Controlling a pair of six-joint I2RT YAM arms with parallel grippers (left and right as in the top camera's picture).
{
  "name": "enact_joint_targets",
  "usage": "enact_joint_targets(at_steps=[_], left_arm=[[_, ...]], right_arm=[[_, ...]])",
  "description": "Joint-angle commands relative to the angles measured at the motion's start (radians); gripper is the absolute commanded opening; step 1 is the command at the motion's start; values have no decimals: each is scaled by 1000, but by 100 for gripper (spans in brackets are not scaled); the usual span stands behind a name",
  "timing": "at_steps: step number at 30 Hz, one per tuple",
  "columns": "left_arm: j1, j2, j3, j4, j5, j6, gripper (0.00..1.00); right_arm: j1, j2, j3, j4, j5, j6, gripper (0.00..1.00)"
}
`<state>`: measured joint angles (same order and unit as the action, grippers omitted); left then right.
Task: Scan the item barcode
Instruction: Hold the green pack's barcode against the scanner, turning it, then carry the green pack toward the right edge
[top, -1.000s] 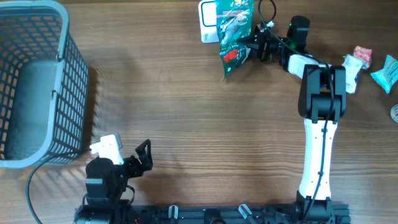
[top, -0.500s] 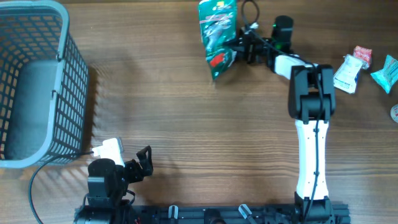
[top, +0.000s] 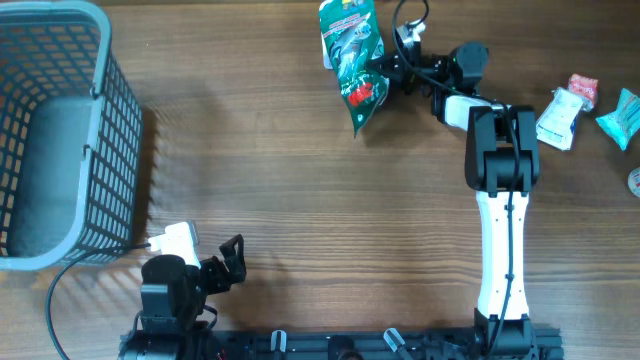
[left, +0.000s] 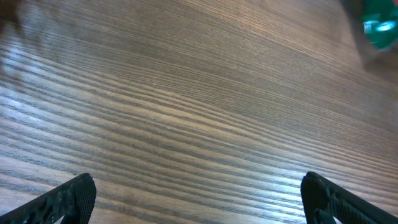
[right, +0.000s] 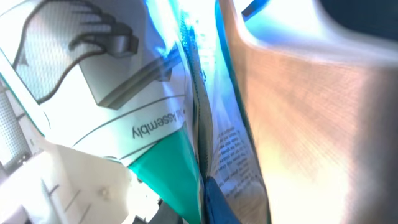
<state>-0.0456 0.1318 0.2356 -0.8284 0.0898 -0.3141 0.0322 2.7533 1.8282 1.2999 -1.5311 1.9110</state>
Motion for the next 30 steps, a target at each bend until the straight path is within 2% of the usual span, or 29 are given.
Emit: enact_joint_targets(at_steps=[1,15,19,21,23,25,26,28,29,30], left_arm=[[5,-7,-3,0,-10,-8,100],[5,-7,-3,0,-10,-8,100],[5,-7,-3,0,-10,-8,100],[5,-7,-3,0,-10,-8,100],[5,-7,-3,0,-10,-8,100],[5,-7,-3,0,-10,-8,100],[5,-7,-3,0,-10,-8,100],[5,-7,-3,0,-10,-8,100],[5,-7,-3,0,-10,-8,100],[5,-7,-3,0,-10,-8,100]], right_arm=[[56,-129,8,30,-80,161,5],[100,-683,8,73,-26,158,5],[166,-829,8,56,8,67,5],[216,-887,8,-4,32,-79,5],[263,-925,8,-155,73,-278,5],[306,-941,14,-385,170,-581,5],[316,-941,25,-549,227,-719,5],[317,-941,27,-933,438,-1120,5],[317,-941,27,-1140,642,-1320,5],[317,-941,27,-1300,876,-1450,5]])
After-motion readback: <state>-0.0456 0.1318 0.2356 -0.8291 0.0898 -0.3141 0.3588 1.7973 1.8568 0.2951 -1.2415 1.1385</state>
